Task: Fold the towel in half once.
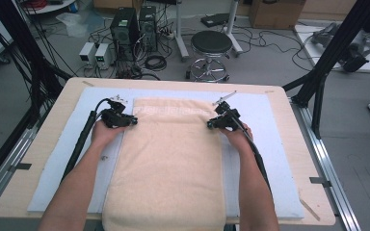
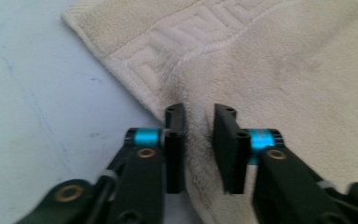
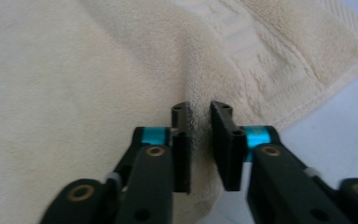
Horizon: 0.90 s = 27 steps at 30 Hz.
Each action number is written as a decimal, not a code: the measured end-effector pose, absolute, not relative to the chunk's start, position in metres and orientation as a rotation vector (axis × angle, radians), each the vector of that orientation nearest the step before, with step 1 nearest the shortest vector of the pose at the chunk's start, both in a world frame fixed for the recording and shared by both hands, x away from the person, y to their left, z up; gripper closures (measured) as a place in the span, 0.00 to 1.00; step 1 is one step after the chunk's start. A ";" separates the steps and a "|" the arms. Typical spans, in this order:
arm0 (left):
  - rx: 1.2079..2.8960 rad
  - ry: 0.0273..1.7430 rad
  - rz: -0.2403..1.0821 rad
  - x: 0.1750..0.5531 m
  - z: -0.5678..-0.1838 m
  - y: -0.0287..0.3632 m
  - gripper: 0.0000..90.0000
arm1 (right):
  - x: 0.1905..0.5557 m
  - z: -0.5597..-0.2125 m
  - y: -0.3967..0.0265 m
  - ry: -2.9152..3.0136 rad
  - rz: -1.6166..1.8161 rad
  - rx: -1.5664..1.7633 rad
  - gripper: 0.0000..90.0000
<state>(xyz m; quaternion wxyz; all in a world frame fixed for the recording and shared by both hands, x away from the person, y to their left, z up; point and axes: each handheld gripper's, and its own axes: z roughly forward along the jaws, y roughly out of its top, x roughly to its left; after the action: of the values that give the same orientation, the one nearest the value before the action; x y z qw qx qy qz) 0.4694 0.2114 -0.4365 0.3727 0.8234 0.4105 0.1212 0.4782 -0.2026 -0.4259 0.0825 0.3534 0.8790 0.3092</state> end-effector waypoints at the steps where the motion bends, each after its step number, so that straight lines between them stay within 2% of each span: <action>1: 2.120 1.046 0.323 0.469 -0.436 0.210 0.94 | 0.477 -0.425 -0.203 2.634 0.929 1.065 0.92; 7: 2.036 1.007 0.338 0.462 -0.413 0.218 0.95 | 0.470 -0.401 -0.218 2.594 1.080 1.066 0.93; 14: 1.979 0.874 0.360 0.430 -0.366 0.235 0.95 | 0.445 -0.356 -0.228 2.577 1.239 0.927 0.93; 19: 1.927 0.763 0.415 0.378 -0.345 0.245 0.94 | 0.389 -0.327 -0.229 2.580 1.250 0.740 0.93; 24: 1.949 0.651 0.401 0.308 -0.360 0.255 0.94 | 0.324 -0.330 -0.230 2.632 1.263 0.606 0.91; 26: 1.971 0.613 0.361 0.280 -0.378 0.258 0.92 | 0.299 -0.343 -0.230 2.655 1.260 0.581 0.82; 27: 1.976 0.611 0.337 0.269 -0.388 0.259 0.86 | 0.288 -0.351 -0.230 2.653 1.242 0.568 0.78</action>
<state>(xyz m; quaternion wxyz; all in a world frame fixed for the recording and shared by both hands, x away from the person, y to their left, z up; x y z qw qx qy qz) 0.2688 0.2590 -0.3881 0.4995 0.8169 0.2524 0.1394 0.2876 -0.2296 -0.3507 0.0791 0.1898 0.8863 0.4149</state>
